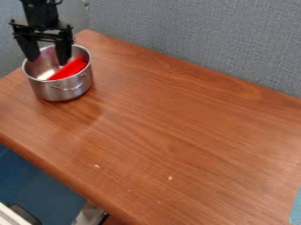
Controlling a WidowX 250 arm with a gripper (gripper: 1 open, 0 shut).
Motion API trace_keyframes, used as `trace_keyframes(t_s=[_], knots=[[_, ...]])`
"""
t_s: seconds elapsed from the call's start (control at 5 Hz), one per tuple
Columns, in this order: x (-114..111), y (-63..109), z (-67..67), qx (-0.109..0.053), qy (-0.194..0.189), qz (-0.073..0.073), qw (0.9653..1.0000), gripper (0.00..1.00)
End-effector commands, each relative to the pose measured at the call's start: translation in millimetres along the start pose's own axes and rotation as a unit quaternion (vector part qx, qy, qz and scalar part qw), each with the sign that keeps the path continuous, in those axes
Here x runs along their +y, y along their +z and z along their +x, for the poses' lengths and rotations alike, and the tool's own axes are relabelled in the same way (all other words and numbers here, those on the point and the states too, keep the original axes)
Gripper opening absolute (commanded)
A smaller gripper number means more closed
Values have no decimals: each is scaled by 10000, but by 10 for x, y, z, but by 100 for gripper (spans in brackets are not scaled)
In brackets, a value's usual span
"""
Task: Move the red object from the metal pot to the table
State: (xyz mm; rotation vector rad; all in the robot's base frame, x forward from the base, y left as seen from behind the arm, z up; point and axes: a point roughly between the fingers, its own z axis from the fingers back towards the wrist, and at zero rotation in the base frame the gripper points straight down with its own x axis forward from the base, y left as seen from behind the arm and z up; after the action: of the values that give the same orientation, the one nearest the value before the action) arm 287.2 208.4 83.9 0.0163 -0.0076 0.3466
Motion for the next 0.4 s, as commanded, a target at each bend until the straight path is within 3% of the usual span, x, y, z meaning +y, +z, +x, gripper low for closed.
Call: trace_keyframes(t_s=[0.0, 0.2], knots=[[71, 107, 102, -244, 73, 126, 9996, 100], [67, 64, 128, -225, 86, 138, 9996, 100]])
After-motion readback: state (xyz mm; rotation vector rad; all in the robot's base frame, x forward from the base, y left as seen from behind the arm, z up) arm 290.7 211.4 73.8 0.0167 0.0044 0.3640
